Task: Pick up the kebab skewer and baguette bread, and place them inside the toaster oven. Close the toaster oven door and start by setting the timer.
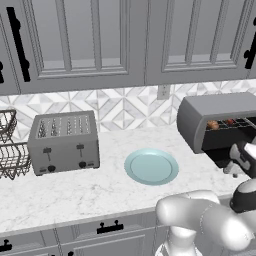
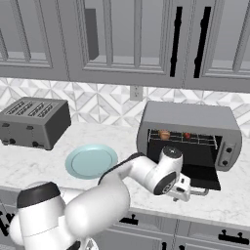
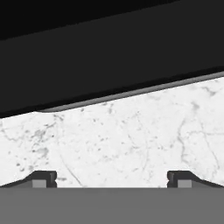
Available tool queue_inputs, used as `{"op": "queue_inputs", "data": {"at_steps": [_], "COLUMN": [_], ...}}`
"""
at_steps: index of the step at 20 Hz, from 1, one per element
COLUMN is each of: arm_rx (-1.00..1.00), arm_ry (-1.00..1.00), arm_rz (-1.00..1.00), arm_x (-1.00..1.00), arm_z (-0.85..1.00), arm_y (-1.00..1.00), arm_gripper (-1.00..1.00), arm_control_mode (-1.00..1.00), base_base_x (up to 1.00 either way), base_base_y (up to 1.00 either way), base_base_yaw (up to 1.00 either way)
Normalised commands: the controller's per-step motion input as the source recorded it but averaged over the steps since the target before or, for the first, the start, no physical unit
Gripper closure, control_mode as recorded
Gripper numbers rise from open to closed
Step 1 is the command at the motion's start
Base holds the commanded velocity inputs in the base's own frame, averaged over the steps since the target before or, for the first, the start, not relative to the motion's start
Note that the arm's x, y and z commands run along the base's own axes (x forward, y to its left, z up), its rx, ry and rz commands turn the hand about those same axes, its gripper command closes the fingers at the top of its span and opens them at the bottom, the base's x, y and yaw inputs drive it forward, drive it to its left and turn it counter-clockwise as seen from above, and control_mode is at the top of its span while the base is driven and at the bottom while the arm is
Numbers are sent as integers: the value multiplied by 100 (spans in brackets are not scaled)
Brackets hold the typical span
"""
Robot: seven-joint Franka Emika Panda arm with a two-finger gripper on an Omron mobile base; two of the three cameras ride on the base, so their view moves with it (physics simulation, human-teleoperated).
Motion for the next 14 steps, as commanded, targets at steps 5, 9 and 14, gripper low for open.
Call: {"op": "queue_inputs", "data": {"at_steps": [5, 9, 14], "arm_rx": [0, 0, 0], "arm_ry": [0, 0, 0], "arm_rz": [11, 1, 0], "arm_x": [7, 37, 50], "arm_z": [-34, -23, -5], "arm_y": [0, 0, 5], "arm_gripper": [-100, -100, -100], "arm_control_mode": [-100, -100, -100], "base_base_x": [0, 0, 0], "base_base_y": [0, 0, 0], "base_base_yaw": [0, 0, 0]}}
